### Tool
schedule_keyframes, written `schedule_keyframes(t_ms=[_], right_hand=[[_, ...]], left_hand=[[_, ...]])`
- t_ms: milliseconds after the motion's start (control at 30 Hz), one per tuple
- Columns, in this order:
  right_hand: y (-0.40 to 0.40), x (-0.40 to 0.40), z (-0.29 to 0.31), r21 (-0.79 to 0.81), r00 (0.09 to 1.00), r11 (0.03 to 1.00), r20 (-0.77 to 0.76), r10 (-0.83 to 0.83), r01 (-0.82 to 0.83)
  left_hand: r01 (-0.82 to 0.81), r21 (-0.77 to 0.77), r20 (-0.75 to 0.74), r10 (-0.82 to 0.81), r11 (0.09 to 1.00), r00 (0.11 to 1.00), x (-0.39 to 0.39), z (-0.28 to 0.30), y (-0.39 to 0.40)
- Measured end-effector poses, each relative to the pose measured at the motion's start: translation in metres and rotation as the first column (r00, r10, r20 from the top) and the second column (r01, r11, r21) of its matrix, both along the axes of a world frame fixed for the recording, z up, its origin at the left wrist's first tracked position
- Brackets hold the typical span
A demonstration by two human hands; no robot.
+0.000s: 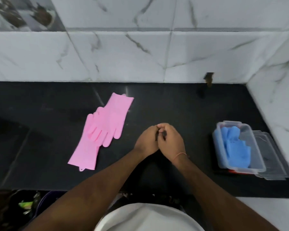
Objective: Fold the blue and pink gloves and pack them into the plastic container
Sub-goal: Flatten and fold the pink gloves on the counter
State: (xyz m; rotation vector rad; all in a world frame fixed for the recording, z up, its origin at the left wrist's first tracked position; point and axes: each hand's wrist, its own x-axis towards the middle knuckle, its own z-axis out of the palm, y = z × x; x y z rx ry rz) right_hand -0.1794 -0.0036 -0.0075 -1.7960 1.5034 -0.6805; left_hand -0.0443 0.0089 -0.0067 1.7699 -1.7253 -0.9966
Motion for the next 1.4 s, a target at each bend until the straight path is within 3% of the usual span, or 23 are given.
schedule_keyframes(t_ms=[133, 267, 367, 533, 633, 733, 800, 900, 967, 1067, 1133, 1167, 1400], right_hand=[[0.002, 0.083, -0.014, 0.170, 0.990, 0.976, 0.001, 0.139, -0.137], [0.006, 0.156, -0.030, 0.375, 0.990, 0.917, 0.047, 0.130, -0.138], [0.008, 0.189, -0.040, 0.512, 0.996, 0.856, 0.073, 0.043, -0.075], [0.003, 0.199, -0.049, 0.508, 0.998, 0.861, 0.057, -0.014, -0.017], [-0.002, 0.187, -0.040, 0.401, 0.996, 0.913, -0.011, 0.088, -0.076], [-0.006, 0.164, -0.021, 0.155, 0.914, 0.935, -0.211, 0.346, -0.318], [-0.009, 0.151, -0.002, 0.033, 0.875, 0.917, -0.289, 0.389, -0.397], [-0.015, 0.139, 0.025, -0.077, 0.886, 0.895, -0.195, 0.419, -0.440], [-0.018, 0.131, 0.039, 0.072, 0.906, 0.904, 0.069, 0.417, -0.422], [-0.016, 0.114, 0.051, 0.343, 0.900, 0.855, 0.342, 0.272, -0.389], [-0.012, 0.099, 0.048, 0.444, 0.881, 0.830, 0.460, 0.111, -0.336], [-0.008, 0.091, 0.045, 0.484, 0.879, 0.825, 0.476, 0.031, -0.291], [0.021, 0.029, -0.008, 0.600, 0.888, 0.790, 0.423, -0.181, -0.125]], left_hand=[[-0.041, -0.052, 0.273, 0.054, 0.998, 0.961, 0.108, -0.009, 0.017], [-0.112, 0.067, 0.555, 0.056, 0.991, 0.830, 0.188, -0.027, 0.030], [-0.055, 0.086, 0.624, -0.011, 0.995, 0.781, 0.214, -0.042, 0.031], [0.019, 0.035, 0.672, -0.038, 0.999, 0.740, 0.227, -0.044, 0.017], [0.004, 0.082, 0.547, -0.049, 0.997, 0.836, 0.229, -0.024, 0.002], [0.078, 0.219, 0.192, -0.122, 0.973, 0.974, 0.238, 0.012, -0.013], [0.151, 0.343, -0.053, -0.142, 0.927, 0.988, 0.244, 0.043, -0.020], [0.278, 0.435, -0.333, -0.134, 0.856, 0.933, 0.245, 0.075, -0.028], [0.321, 0.459, -0.524, -0.039, 0.829, 0.851, 0.243, 0.079, -0.029], [0.313, 0.514, -0.752, 0.244, 0.798, 0.613, 0.245, 0.066, -0.032], [0.328, 0.545, -0.796, 0.354, 0.772, 0.490, 0.245, 0.051, -0.030], [0.335, 0.560, -0.796, 0.381, 0.757, 0.471, 0.242, 0.044, -0.029], [0.106, 0.631, -0.651, 0.451, 0.769, 0.610, 0.171, -0.006, -0.032]])
